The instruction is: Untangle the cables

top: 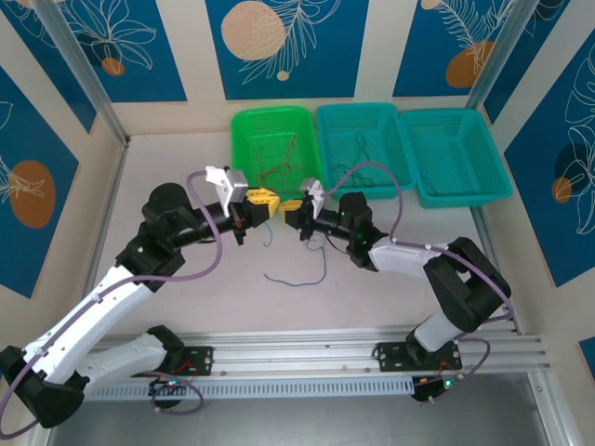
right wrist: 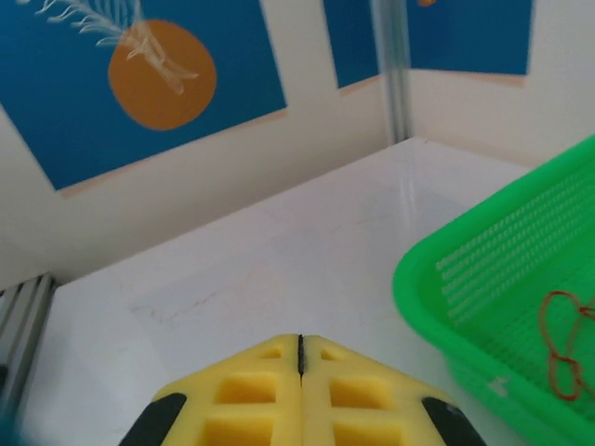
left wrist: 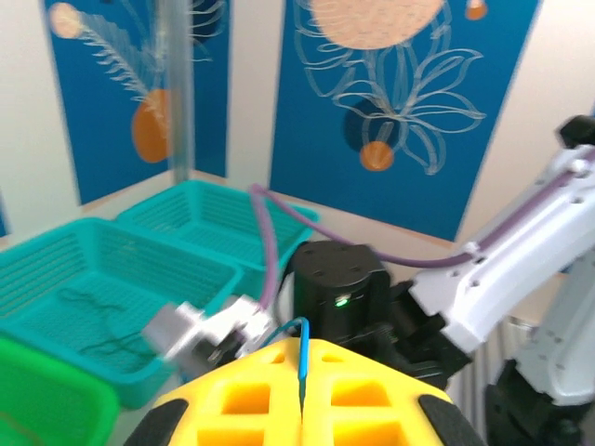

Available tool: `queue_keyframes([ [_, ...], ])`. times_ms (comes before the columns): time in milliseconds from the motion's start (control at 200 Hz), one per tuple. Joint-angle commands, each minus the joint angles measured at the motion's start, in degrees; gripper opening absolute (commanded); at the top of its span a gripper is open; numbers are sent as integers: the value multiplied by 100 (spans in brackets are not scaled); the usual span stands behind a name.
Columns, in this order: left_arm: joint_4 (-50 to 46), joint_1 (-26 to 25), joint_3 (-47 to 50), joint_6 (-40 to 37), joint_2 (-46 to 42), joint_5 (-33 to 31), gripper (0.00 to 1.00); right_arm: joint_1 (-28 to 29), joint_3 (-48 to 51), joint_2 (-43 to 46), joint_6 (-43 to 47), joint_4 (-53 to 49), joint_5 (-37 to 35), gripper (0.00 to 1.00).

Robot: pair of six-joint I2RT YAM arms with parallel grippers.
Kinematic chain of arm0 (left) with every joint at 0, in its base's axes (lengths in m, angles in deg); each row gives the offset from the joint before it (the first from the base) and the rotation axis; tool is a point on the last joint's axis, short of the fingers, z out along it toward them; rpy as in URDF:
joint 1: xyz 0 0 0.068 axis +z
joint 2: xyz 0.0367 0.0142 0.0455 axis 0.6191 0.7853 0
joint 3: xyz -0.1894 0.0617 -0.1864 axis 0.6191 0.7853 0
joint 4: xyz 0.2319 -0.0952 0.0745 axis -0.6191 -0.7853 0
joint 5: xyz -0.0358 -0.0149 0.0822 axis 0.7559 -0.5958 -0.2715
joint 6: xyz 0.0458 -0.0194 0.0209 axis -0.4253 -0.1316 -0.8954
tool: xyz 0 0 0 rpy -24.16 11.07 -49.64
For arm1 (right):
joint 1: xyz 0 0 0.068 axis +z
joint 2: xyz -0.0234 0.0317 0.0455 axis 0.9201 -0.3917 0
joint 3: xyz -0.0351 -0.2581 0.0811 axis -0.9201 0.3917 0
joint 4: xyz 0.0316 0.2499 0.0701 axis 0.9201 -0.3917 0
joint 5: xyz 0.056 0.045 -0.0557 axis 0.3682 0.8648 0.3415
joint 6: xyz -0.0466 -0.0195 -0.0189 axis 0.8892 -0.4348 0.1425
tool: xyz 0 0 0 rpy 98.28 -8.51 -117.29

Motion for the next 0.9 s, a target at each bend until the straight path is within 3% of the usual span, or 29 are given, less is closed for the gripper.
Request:
queue_keyframes([
  [0, -139, -55, 250, -243, -209, -764, 14, -673, 86, 453, -2127, 249, -548, 0],
  [110, -27, -52, 549, -186, -232, -490, 58, -1640, -632, 728, -3547, -946, 162, 0],
  [200, -94, -55, 780, -107, -303, -471, 73, -2345, -1133, 687, -4471, -1242, 316, 0],
  [370, -95, -52, 1183, -12, -619, -619, 83, -3720, -1888, 88, -5900, -880, 189, 0],
  [485, -186, -55, 1289, -62, -689, -613, 87, -4591, -2013, -706, -6959, 266, -310, 0],
  [535, -243, -56, 1310, -94, -676, -616, 89, -4758, -2139, -1110, -6492, 1116, -96, 0],
  [610, -234, -54, 1382, -88, -658, -613, 90, -4956, -2315, -1317, -6273, 85, -241, 0],
  [700, -192, -56, 1460, -22, -641, -595, 90, -5250, -2192, -1753, -6218, 587, -726, 0],
  [805, -105, -57, 1582, 42, -678, -578, 90, -5733, -2661, -2443, -6680, 665, -250, 0],
  [895, 27, -50, 1703, 97, -656, -644, 91, -5958, -3070, -2684, -6505, -146, -137, 0],
])
